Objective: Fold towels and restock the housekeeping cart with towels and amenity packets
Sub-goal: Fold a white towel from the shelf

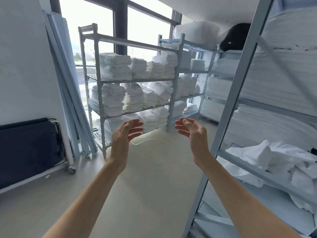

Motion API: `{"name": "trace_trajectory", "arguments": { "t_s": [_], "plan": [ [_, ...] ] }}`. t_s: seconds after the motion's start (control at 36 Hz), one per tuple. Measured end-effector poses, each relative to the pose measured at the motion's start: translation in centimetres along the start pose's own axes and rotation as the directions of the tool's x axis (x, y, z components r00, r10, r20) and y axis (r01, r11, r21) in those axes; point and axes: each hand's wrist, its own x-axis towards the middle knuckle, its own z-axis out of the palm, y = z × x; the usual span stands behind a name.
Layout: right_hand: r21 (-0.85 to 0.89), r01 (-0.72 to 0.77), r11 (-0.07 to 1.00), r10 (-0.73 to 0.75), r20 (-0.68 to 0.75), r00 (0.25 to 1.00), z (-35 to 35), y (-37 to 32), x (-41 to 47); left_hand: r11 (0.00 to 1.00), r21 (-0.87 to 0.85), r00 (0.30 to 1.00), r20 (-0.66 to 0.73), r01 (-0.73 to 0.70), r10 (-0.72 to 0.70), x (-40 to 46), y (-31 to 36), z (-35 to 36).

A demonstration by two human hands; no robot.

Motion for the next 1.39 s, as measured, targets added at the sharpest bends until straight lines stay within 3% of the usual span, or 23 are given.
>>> {"name": "trace_trajectory", "arguments": {
  "t_s": [0.56, 0.83, 1.03, 1.17, 1.39],
  "plan": [
    [0.077, -0.006, 0.997, 0.012, -0.078, 0.997, 0.3, 14.8, 26.7, 0.993, 0.121, 0.998, 0.062, 0.002, -0.010, 25.6, -13.8, 4.4],
    [0.050, -0.068, 0.996, 0.074, -0.141, 0.987, 0.0, 23.1, 40.5, 0.989, 0.111, 0.993, 0.055, 0.097, -0.104, 38.5, -24.2, 6.4],
    [0.003, -0.077, 0.997, 0.076, -0.236, 0.969, 0.8, 29.1, 51.2, 0.987, 0.067, 0.977, 0.151, 0.144, -0.153, 50.8, -32.9, 9.4],
    [-0.047, -0.095, 0.994, 0.070, -0.383, 0.921, 0.7, 31.6, 59.3, 0.976, 0.031, 0.945, 0.245, 0.215, -0.216, 60.7, -39.0, 13.3],
    [-0.218, -0.148, 0.965, 0.006, -0.543, 0.839, -1.9, 33.9, 67.0, 0.940, 0.018, 0.817, 0.489, 0.341, -0.305, 69.9, -46.6, 22.1]
  ]
}}
